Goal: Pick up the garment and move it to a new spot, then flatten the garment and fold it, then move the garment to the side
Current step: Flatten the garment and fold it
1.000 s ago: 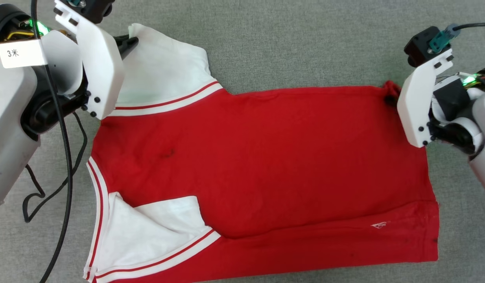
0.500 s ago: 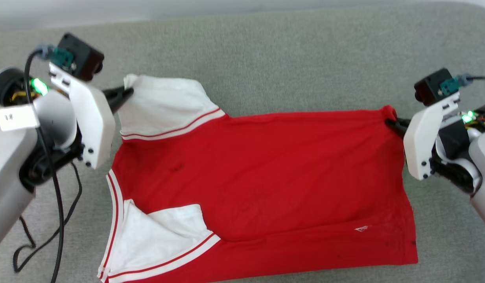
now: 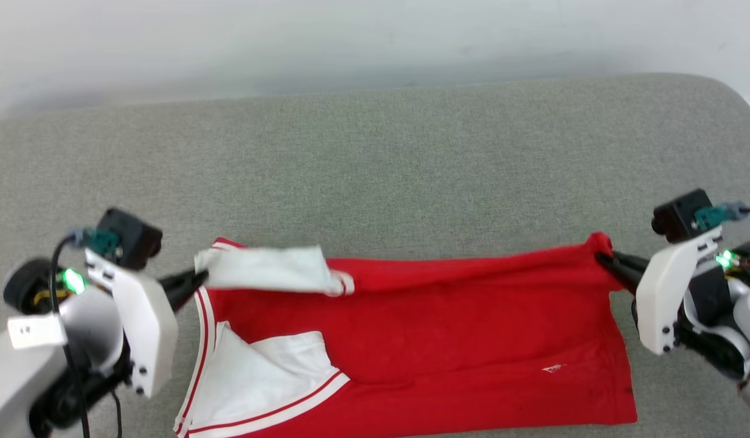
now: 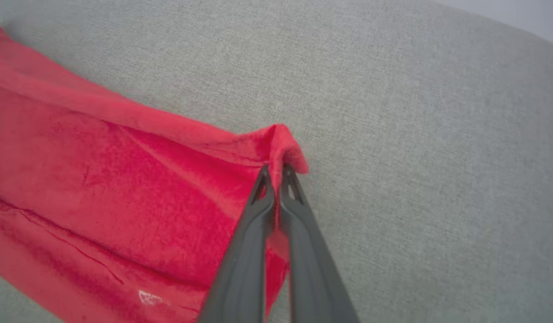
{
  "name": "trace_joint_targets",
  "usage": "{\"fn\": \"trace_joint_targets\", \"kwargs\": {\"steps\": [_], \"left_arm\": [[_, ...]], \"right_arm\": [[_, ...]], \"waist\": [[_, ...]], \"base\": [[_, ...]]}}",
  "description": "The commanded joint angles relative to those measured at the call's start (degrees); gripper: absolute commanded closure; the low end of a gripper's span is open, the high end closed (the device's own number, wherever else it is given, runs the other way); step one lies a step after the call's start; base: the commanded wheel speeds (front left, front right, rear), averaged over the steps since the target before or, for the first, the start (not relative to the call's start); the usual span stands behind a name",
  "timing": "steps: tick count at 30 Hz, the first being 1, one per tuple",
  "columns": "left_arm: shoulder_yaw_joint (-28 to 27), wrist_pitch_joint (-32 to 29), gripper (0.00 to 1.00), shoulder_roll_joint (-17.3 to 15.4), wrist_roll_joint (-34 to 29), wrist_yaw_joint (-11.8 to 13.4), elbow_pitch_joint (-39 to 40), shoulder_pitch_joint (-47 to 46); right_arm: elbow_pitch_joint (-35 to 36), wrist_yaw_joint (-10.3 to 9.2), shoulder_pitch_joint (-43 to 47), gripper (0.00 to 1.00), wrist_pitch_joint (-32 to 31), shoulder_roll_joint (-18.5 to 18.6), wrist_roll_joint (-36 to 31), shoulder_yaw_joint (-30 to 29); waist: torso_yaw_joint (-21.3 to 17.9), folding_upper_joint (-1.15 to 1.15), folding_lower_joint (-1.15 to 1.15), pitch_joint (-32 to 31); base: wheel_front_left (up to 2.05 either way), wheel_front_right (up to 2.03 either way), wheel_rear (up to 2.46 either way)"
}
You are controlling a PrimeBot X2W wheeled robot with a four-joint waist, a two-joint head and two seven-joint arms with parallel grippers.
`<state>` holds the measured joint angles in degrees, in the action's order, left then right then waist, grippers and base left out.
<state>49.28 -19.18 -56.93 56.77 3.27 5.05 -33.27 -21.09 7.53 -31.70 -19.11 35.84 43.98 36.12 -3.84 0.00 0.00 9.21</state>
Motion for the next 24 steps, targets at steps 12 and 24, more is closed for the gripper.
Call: {"fn": "trace_joint_targets", "kwargs": {"steps": [12, 24], "left_arm": [[1.1, 8.4, 1.00, -3.1, 6.3, 6.2, 4.0, 16.8], [4.0, 8.8, 1.00, 1.5, 7.3, 4.4, -3.5, 19.4]], "right_arm": [[9.7, -0.09, 17.7, 1.00, -1.1, 0.7, 0.0, -7.2], [6.9, -0.09, 22.9, 1.00, -4.0, -3.4, -3.3, -8.8]], "waist": [[0.9, 0.00, 0.00, -1.5], [1.2, 0.00, 0.00, 0.8]], "base": [[0.00, 0.00, 0.00], [0.00, 0.00, 0.00]]}}
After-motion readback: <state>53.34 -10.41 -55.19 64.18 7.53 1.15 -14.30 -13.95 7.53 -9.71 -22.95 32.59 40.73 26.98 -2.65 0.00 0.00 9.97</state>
